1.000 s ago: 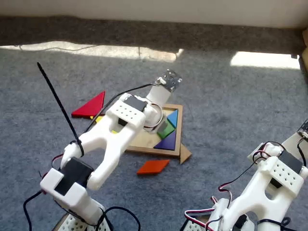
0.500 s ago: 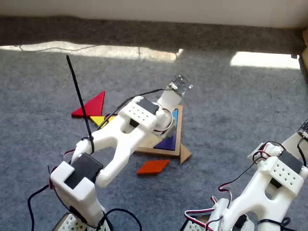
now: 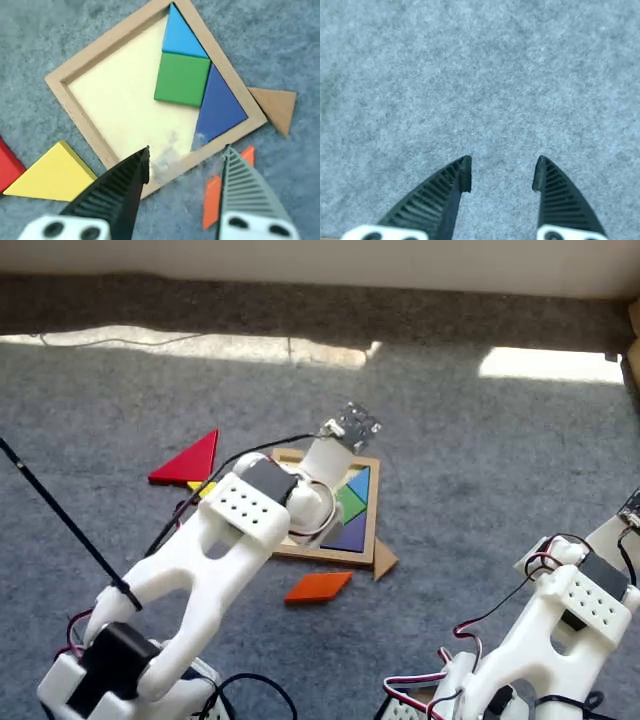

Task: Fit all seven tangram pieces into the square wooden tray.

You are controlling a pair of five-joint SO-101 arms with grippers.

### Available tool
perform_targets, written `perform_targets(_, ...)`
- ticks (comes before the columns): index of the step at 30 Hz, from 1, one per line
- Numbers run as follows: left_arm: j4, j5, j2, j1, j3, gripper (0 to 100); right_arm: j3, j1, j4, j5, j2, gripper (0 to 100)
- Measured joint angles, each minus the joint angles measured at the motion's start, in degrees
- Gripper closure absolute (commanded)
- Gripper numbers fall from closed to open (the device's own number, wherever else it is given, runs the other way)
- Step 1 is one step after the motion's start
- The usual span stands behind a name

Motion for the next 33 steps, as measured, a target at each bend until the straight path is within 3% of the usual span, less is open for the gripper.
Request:
perform_targets(9, -1.85, -13.89, -1.67, 5.54, 12.84, 77, 0.0, -0.18, 0.0, 0.0, 0.0, 79.3)
perform_targets(19, -9.14, -14.68, -1.67, 8.35, 18.02, 77, 0.0, -0.18, 0.0, 0.0, 0.0, 79.3)
perform_targets(33, -7.03, -14.68, -2.55, 9.67, 18.46, 77, 0.0, -0.18, 0.0, 0.0, 0.0, 79.3)
